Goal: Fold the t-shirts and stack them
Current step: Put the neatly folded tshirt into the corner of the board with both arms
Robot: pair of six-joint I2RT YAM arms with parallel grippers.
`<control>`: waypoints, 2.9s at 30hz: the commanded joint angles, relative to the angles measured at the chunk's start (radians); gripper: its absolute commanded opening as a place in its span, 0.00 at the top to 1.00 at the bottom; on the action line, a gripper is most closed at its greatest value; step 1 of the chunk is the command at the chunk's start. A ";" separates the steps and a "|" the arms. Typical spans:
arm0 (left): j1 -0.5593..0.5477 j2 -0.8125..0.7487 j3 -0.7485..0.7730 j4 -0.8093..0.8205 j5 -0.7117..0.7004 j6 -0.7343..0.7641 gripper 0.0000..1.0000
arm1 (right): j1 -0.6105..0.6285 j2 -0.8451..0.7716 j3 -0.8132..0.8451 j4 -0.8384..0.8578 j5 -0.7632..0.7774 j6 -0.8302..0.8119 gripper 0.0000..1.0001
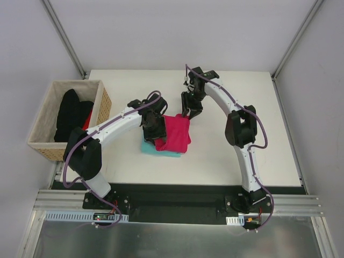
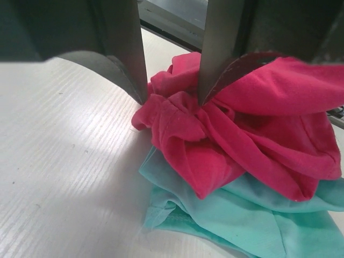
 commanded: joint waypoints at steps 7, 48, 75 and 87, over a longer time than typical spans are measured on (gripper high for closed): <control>0.011 -0.048 0.074 -0.020 -0.047 0.004 0.44 | 0.001 -0.143 0.052 -0.011 0.082 -0.014 0.54; 0.243 0.062 0.086 0.093 0.057 0.117 0.66 | -0.056 -0.221 -0.105 -0.026 0.214 0.042 0.68; 0.320 0.277 0.247 0.099 0.212 0.195 0.79 | 0.001 -0.125 -0.149 -0.020 0.151 0.067 0.84; 0.335 0.377 0.339 0.101 0.264 0.224 1.00 | 0.028 -0.175 -0.148 -0.028 0.136 0.082 0.84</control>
